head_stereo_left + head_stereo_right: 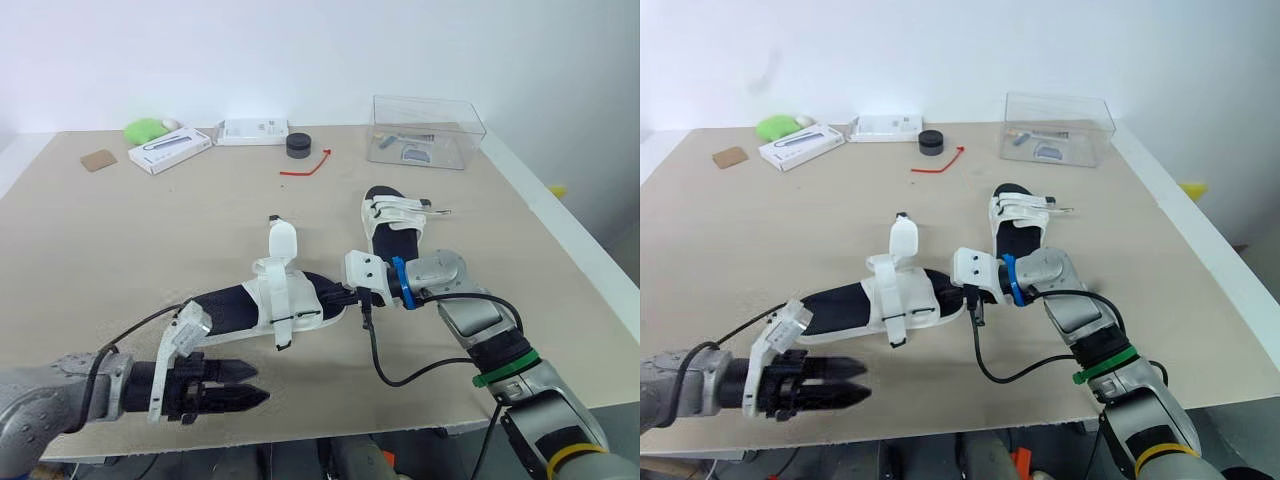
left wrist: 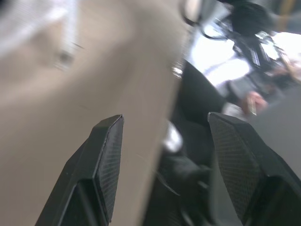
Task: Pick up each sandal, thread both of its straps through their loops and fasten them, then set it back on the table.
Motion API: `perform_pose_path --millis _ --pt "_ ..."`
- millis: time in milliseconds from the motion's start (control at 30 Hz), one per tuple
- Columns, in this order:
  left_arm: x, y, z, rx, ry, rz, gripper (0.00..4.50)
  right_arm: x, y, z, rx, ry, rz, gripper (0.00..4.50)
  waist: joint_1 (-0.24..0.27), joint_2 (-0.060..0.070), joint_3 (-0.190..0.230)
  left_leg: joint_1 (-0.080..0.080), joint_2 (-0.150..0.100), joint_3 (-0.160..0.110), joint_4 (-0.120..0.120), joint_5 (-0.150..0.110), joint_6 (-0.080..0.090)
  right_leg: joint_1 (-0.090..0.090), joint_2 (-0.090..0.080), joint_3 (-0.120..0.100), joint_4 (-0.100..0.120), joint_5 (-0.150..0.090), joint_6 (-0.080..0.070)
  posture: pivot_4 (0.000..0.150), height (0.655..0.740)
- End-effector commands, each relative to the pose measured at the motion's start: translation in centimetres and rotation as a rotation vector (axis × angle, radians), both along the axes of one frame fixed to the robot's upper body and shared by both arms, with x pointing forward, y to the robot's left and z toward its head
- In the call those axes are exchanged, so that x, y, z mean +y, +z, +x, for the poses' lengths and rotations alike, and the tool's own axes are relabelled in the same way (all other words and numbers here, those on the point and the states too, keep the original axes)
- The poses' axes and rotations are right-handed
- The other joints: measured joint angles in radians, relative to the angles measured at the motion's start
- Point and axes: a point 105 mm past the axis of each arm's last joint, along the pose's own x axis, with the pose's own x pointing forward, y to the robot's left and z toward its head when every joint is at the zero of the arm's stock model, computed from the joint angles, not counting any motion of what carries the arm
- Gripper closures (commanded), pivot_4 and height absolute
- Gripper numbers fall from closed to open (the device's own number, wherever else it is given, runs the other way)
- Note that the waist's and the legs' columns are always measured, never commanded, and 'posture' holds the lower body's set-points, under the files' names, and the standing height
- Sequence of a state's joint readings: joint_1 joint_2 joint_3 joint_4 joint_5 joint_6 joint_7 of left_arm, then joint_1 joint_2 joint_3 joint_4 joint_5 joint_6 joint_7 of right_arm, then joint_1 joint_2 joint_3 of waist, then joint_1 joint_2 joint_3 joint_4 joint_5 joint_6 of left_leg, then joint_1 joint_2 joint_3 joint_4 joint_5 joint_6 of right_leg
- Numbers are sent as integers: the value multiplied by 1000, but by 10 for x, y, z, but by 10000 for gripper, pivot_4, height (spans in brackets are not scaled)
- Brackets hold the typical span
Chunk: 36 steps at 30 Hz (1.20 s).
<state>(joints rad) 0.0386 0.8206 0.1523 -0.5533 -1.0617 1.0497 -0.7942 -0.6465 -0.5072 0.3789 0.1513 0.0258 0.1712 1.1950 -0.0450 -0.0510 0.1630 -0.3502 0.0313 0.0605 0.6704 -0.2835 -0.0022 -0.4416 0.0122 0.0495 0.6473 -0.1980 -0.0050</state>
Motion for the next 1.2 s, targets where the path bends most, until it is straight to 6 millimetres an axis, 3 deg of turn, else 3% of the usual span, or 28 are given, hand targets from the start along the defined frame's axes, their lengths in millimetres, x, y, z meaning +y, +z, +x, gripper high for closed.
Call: perform_pose_path --millis 33,700,900,1000,1200 --pt "-2 -3 13 -53 29 10 15743 -7 -20 0 50 -25 -68 45000 -1 0 0 0 0 1 0 0 0 0 0 0 0 0 0 1500 7400" --pt "-33 -7 52 -136 -22 -51 15743 -6 -19 2 35 -35 -65 45000 -2 0 0 -1 0 1 0 0 1 0 0 1 0 1 1 1500 7400" --pt "-31 -5 44 -122 -56 -63 32856 -7 -18 2 33 -36 -68 45000 -2 0 0 -1 0 1 0 0 1 0 0 1 0 1 1 1500 7400" --pt "-25 -7 37 -110 -65 -53 43824 -8 -18 2 33 -35 -70 45000 -2 0 0 -1 0 0 0 0 1 0 0 1 0 1 1 1500 7400" --pt "-20 -16 13 -62 -89 -34 43824 -7 -19 0 34 -29 -74 45000 -3 0 0 -1 2 0 -1 -1 2 -1 0 0 0 1 2 1500 7400"
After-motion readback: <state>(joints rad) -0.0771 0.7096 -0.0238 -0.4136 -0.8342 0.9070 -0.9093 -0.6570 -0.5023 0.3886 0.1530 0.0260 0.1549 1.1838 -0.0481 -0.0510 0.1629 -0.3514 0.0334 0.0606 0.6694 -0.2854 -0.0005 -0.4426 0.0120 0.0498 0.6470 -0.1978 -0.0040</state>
